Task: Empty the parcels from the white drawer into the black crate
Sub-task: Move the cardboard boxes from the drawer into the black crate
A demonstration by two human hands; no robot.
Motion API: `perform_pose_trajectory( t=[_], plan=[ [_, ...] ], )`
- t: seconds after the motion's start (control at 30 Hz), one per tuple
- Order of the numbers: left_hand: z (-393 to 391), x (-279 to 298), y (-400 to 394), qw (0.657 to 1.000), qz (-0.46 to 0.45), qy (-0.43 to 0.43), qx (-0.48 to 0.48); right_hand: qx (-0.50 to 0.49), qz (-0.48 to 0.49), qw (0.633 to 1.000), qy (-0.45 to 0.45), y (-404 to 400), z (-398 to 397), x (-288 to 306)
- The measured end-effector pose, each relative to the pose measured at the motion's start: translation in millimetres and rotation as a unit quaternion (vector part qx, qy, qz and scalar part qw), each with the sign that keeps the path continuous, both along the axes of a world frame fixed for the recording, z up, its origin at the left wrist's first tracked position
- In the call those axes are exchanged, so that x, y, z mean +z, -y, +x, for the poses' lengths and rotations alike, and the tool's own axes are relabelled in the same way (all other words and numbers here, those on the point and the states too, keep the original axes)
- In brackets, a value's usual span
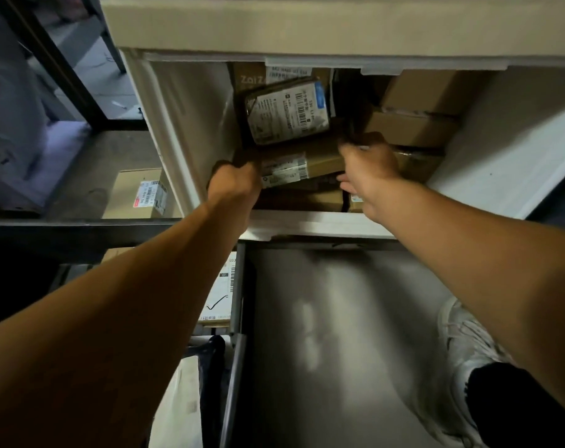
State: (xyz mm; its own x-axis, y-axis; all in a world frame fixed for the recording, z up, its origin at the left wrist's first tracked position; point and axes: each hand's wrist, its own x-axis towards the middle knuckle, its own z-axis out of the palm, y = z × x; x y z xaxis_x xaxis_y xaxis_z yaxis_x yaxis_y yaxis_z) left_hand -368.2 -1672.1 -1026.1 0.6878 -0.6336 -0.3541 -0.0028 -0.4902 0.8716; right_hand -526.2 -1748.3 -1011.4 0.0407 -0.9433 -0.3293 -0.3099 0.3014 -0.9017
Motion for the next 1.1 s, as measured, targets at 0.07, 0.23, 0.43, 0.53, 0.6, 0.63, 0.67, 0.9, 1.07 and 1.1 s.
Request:
perform_pose_trajectory(
  t=[0.07, 0.23, 0.43, 0.53, 0.6, 0.63, 0.67, 0.9, 1.07, 1.1],
  plan=[
    [-1, 4, -3, 1.0, 0.017, 0.005, 0.011, -0.022, 0.017, 0.999, 0.018, -2, -5, 5],
    [-7, 23, -31, 0.999, 0.024, 0.022, 0.015, -0.019, 0.027, 0.999, 0.015, -23, -18, 28],
    [-18, 63, -78, 0.998, -0.011, 0.044, -0.051, 0.036, 0.043, 0.998, 0.015, -66, -42, 66],
    [-18, 99, -101, 0.994, -0.019, 0.031, -0.1, 0.116, 0.052, 0.992, 0.004, -84, -59, 90],
    [-13, 123, -115, 0.991, -0.009, 0.024, -0.133, 0.17, 0.038, 0.985, -0.003, -92, -71, 105],
    [-10, 134, -123, 0.988, -0.002, 0.017, -0.151, 0.193, 0.027, 0.981, -0.005, -96, -76, 113],
    [-8, 144, -130, 0.986, 0.003, 0.008, -0.168, 0.211, 0.018, 0.977, -0.005, -100, -81, 120],
    [4, 203, -161, 0.964, 0.049, 0.05, -0.257, 0.336, -0.011, 0.941, -0.041, -119, -98, 159],
    [11, 192, -165, 0.983, -0.031, -0.014, -0.178, 0.346, -0.039, 0.937, -0.01, -115, -111, 151],
    [11, 186, -165, 0.986, -0.041, -0.025, -0.161, 0.341, -0.044, 0.939, -0.01, -113, -112, 148]
  ],
)
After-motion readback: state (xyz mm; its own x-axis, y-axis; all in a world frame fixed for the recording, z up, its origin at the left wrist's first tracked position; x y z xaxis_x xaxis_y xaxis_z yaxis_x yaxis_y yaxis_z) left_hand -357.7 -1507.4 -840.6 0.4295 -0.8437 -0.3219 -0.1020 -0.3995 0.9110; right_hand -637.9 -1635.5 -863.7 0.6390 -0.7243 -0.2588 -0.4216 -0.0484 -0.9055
